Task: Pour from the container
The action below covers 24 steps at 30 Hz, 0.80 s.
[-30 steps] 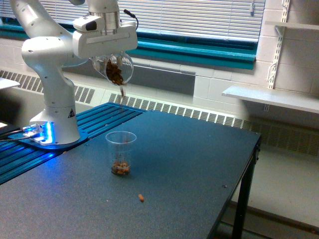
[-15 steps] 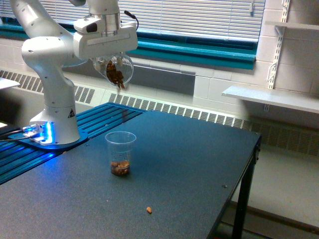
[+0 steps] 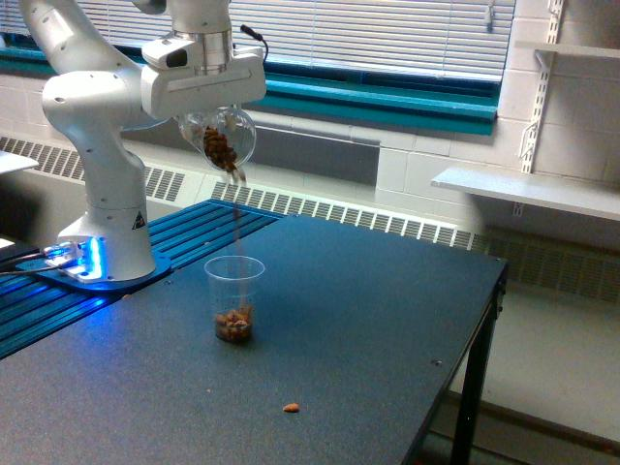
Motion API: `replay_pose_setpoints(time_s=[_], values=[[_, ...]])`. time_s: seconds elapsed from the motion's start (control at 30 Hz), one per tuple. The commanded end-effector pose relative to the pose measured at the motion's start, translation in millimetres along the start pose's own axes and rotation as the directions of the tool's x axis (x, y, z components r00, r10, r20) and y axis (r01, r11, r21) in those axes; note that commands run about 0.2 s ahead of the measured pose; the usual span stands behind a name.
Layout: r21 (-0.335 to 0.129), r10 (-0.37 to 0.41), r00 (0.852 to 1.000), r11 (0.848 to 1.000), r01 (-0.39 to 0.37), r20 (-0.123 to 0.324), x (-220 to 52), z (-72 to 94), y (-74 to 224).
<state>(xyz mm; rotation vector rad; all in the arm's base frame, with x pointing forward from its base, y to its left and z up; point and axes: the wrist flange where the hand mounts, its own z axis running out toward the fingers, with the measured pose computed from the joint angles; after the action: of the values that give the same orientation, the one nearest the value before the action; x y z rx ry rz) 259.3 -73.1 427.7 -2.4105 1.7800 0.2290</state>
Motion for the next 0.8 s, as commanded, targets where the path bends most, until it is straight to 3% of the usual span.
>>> replay_pose_setpoints(time_s=[0.03,0.8], values=[[-0.007,0.027,1.000,1.000,-0.027,0.009,2.1,1.6,2.2],[-0.044,0.041,0.998,0.998,-0.040,0.039,10.2,9.0,1.7]])
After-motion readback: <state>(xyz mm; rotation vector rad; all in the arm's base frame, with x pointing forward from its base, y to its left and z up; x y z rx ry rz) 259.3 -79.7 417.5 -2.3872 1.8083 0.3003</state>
